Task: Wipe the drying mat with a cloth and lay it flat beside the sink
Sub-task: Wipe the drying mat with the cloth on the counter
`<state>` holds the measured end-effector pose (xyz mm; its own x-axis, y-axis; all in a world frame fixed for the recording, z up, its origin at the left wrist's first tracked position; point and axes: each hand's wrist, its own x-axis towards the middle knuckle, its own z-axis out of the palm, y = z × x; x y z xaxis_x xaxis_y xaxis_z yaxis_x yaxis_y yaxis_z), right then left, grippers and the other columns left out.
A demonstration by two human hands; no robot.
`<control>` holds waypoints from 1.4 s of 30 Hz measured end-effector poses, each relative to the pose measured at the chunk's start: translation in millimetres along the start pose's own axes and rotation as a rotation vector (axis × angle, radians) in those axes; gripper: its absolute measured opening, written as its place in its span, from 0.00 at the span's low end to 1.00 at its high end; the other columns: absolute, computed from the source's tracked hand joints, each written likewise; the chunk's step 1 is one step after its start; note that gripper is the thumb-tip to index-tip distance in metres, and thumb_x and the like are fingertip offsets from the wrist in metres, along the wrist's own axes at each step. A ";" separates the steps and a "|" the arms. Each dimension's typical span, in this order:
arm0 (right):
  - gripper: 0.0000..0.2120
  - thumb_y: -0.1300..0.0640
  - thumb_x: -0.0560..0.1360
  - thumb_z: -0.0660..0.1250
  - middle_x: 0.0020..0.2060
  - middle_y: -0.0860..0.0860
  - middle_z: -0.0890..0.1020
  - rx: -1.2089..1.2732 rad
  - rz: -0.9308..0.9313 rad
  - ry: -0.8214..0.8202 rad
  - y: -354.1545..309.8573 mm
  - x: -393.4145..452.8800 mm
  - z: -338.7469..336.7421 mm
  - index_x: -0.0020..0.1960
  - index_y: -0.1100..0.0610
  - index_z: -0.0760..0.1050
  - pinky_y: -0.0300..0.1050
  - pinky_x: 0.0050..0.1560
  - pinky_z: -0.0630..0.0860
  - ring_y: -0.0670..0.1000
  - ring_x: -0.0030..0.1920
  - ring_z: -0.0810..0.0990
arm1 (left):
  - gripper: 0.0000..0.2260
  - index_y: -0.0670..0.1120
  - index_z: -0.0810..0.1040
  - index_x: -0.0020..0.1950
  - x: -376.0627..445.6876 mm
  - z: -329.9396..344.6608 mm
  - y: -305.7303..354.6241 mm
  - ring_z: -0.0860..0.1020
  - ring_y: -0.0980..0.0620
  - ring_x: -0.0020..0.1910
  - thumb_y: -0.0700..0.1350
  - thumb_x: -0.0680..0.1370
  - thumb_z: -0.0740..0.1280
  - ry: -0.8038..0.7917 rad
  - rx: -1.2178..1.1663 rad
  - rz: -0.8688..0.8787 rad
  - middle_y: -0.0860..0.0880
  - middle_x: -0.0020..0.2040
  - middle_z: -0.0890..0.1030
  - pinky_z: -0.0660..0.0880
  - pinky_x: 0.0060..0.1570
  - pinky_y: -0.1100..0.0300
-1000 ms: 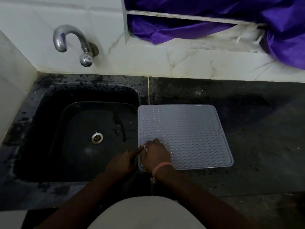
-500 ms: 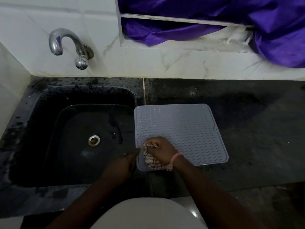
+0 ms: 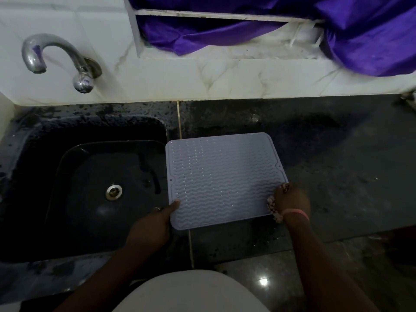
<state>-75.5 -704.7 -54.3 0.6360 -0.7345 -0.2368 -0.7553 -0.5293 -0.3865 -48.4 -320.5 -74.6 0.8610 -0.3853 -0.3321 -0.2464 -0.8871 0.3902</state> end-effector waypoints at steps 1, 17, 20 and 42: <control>0.13 0.56 0.79 0.64 0.50 0.65 0.83 -0.036 -0.033 -0.003 -0.4 -0.9 2.9 0.50 0.65 0.80 0.50 0.54 0.77 0.63 0.53 0.81 | 0.29 0.65 0.54 0.78 0.3 -0.4 2.4 0.80 0.49 0.51 0.47 0.80 0.59 0.007 0.000 -0.015 0.45 0.59 0.76 0.71 0.44 0.58; 0.14 0.54 0.77 0.62 0.49 0.64 0.79 -0.107 -0.230 0.016 -19.2 -20.8 15.9 0.47 0.64 0.79 0.45 0.40 0.66 0.63 0.45 0.80 | 0.31 0.62 0.59 0.78 4.3 -3.1 22.9 0.79 0.50 0.46 0.43 0.77 0.63 -0.030 -0.022 -0.156 0.47 0.52 0.76 0.72 0.44 0.58; 0.12 0.54 0.78 0.64 0.54 0.59 0.76 -0.161 -0.256 -0.069 -24.5 -32.1 22.3 0.52 0.61 0.79 0.45 0.42 0.68 0.61 0.49 0.79 | 0.29 0.62 0.60 0.78 4.3 -0.5 25.2 0.77 0.51 0.43 0.43 0.79 0.62 -0.007 -0.027 -0.169 0.47 0.52 0.76 0.70 0.42 0.58; 0.15 0.48 0.77 0.63 0.59 0.56 0.74 -0.203 -0.513 -0.256 -118.8 -117.9 75.8 0.58 0.57 0.76 0.47 0.52 0.75 0.57 0.55 0.77 | 0.35 0.66 0.57 0.76 1.2 -16.6 -2.8 0.79 0.48 0.61 0.43 0.73 0.63 -0.123 -0.197 -0.004 0.43 0.67 0.78 0.73 0.61 0.60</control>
<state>-48.7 -523.0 -48.0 0.9258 -0.2523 -0.2816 -0.3414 -0.8777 -0.3362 -39.3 -314.3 -61.8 0.7980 -0.4207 -0.4316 -0.1411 -0.8266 0.5449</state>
